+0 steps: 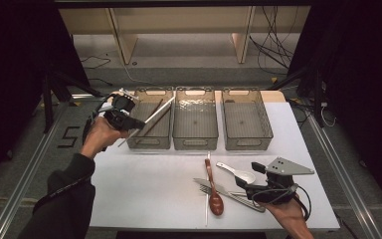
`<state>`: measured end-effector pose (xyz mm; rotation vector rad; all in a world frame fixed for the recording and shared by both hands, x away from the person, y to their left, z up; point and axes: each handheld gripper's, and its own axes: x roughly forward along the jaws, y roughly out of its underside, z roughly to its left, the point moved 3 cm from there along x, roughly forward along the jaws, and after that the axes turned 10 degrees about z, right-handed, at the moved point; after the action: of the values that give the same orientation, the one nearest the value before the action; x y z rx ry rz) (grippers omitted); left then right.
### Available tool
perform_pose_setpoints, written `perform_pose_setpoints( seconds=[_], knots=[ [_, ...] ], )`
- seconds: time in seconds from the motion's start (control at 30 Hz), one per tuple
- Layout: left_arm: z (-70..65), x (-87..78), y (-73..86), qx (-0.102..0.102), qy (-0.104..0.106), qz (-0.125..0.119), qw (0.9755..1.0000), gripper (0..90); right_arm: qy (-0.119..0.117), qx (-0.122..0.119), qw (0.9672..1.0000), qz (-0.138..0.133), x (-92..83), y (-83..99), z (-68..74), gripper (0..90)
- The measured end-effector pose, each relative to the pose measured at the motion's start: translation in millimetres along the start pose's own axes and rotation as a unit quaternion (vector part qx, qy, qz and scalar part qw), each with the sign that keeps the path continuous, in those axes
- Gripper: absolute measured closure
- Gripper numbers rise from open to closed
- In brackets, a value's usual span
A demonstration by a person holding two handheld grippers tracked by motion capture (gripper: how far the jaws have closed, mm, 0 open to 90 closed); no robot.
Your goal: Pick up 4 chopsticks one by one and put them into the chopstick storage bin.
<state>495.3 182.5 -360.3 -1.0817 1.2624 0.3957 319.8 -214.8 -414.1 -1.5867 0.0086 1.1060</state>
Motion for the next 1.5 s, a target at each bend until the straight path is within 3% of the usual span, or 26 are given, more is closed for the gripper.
perform_pose_setpoints(
  seconds=[0.27, 0.53, 0.93, 1.5],
  knots=[
    [23.4, 6.6, -10.0, -0.031, -0.013, -0.003, 0.9994, 84.9, 0.0, 0.0, 1.0, 0.001, 0.1, 0.0, -0.1, 27.1],
    [34.4, 16.8, -18.1, -0.047, -0.021, -0.01, 0.9986, 84.9, -0.001, 0.0, 1.0, 0.0, 0.0, 0.0, -0.3, 27.1],
    [43.7, 27.8, -29.8, -0.052, -0.029, -0.026, 0.9979, 84.8, -0.003, 0.0, 1.0, 0.0, 0.2, 0.0, -0.3, 27.1],
    [48.6, 52.5, -41.1, -0.046, -0.039, -0.015, 0.998, 84.8, -0.004, 0.0, 1.0, 0.001, 0.3, 0.2, 0.1, 27.1]
  ],
)
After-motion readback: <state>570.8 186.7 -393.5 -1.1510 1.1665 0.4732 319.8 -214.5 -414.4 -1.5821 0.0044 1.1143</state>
